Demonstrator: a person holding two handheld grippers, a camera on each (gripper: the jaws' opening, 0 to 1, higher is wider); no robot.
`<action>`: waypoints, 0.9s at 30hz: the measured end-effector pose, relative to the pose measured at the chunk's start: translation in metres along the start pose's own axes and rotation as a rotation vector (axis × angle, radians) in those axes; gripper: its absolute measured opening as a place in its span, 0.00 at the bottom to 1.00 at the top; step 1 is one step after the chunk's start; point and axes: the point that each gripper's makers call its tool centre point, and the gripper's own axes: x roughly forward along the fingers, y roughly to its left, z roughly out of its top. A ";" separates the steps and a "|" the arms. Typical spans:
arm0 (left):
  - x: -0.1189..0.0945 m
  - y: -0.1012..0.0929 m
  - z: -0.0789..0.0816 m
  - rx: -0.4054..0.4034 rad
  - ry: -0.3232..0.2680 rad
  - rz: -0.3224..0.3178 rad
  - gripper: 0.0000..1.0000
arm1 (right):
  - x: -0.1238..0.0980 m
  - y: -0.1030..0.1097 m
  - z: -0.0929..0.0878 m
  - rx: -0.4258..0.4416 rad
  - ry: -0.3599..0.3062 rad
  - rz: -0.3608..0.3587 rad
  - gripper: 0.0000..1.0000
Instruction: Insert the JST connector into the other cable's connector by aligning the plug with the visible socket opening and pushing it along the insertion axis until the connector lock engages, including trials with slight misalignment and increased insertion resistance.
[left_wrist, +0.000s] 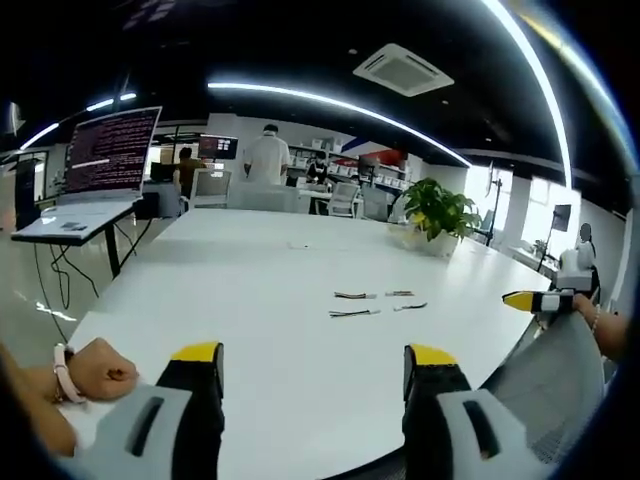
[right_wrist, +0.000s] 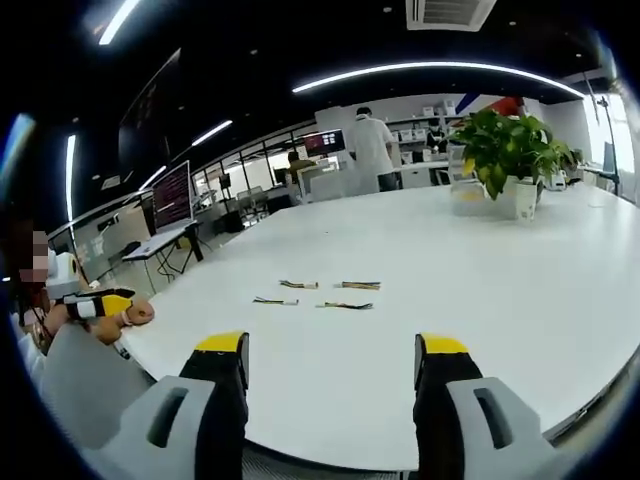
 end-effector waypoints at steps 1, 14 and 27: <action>0.000 0.000 0.000 0.000 -0.001 0.000 0.70 | 0.000 0.000 0.000 0.001 -0.001 0.000 0.65; 0.000 -0.001 0.002 -0.005 -0.007 0.000 0.71 | 0.000 -0.001 0.001 0.006 -0.008 -0.004 0.65; 0.001 -0.001 0.002 -0.012 -0.008 0.000 0.72 | 0.000 -0.003 0.002 0.009 -0.011 -0.007 0.65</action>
